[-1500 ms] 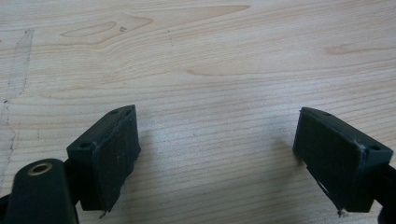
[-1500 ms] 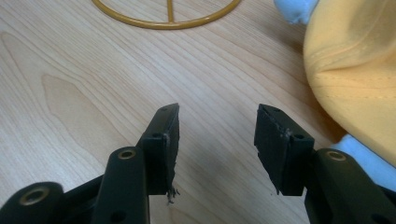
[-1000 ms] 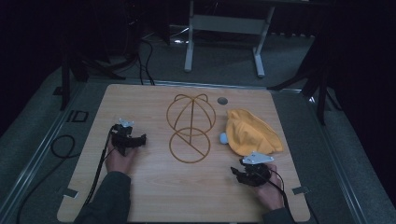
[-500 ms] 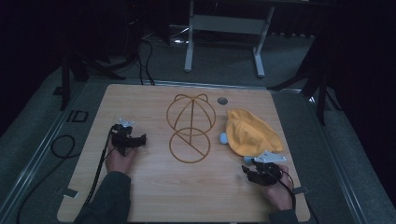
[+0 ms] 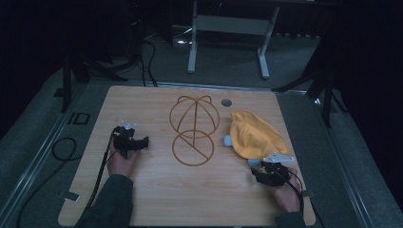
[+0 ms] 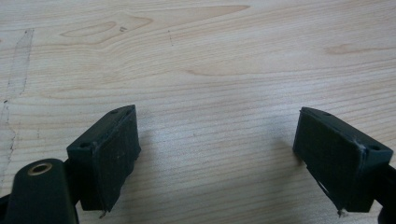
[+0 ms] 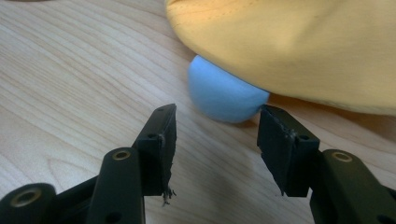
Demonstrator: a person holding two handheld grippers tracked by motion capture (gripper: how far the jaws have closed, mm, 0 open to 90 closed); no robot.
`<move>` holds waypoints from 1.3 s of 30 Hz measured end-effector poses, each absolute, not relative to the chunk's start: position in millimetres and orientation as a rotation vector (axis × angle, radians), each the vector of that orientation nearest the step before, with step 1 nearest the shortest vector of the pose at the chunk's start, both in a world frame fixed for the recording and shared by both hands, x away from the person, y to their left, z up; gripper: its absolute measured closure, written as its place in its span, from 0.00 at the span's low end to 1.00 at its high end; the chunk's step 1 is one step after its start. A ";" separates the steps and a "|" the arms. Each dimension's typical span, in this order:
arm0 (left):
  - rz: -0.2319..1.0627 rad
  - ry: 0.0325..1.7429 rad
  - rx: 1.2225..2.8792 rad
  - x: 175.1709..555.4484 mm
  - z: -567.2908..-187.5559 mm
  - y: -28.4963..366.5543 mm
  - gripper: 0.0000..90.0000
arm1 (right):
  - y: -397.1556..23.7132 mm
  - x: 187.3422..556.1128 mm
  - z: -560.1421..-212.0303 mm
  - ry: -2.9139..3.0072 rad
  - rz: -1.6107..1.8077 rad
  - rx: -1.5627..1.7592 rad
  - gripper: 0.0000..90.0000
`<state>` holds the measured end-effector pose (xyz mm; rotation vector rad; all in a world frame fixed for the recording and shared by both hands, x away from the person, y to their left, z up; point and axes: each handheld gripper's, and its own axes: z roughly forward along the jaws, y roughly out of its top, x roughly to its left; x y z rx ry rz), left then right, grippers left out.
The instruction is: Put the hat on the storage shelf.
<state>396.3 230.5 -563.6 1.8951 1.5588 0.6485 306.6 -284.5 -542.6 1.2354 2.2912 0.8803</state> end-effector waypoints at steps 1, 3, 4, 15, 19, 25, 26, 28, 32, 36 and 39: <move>0.648 1.559 1.895 396.3 -563.6 230.5 0.16 | -282.2 307.5 -543.5 2.298 0.871 1.232 0.52; 0.648 1.559 1.895 396.3 -563.6 230.5 0.16 | -279.7 308.1 -543.9 2.305 0.870 1.223 0.52; 0.648 1.559 1.895 396.3 -563.6 230.5 0.16 | -278.2 308.2 -543.9 2.310 0.873 1.217 0.52; 0.648 1.559 1.895 396.3 -563.6 230.5 0.16 | -264.0 306.8 -542.4 2.336 0.894 1.130 0.52; 0.648 1.559 1.895 396.3 -563.6 230.5 0.16 | -261.7 301.0 -535.0 2.318 0.967 1.056 0.53; 0.648 1.559 1.895 396.3 -563.6 230.5 0.16 | -257.4 303.5 -527.4 2.285 1.015 0.990 0.53; 0.648 1.559 1.895 396.3 -563.6 230.5 0.16 | -256.9 305.2 -527.5 2.282 1.014 0.987 0.54; 0.648 1.559 1.895 396.3 -563.6 230.5 0.16 | -255.5 309.1 -528.3 2.286 1.024 0.982 0.54; 0.648 1.559 1.895 396.3 -563.6 230.5 0.16 | -252.0 315.9 -532.4 2.307 0.990 0.969 0.55; 0.648 1.559 1.895 396.3 -563.6 230.5 0.16 | -250.4 327.3 -540.5 2.325 0.953 0.986 0.55; 0.648 1.559 1.895 396.3 -563.6 230.5 0.16 | -251.2 332.8 -543.1 2.339 0.924 1.011 0.56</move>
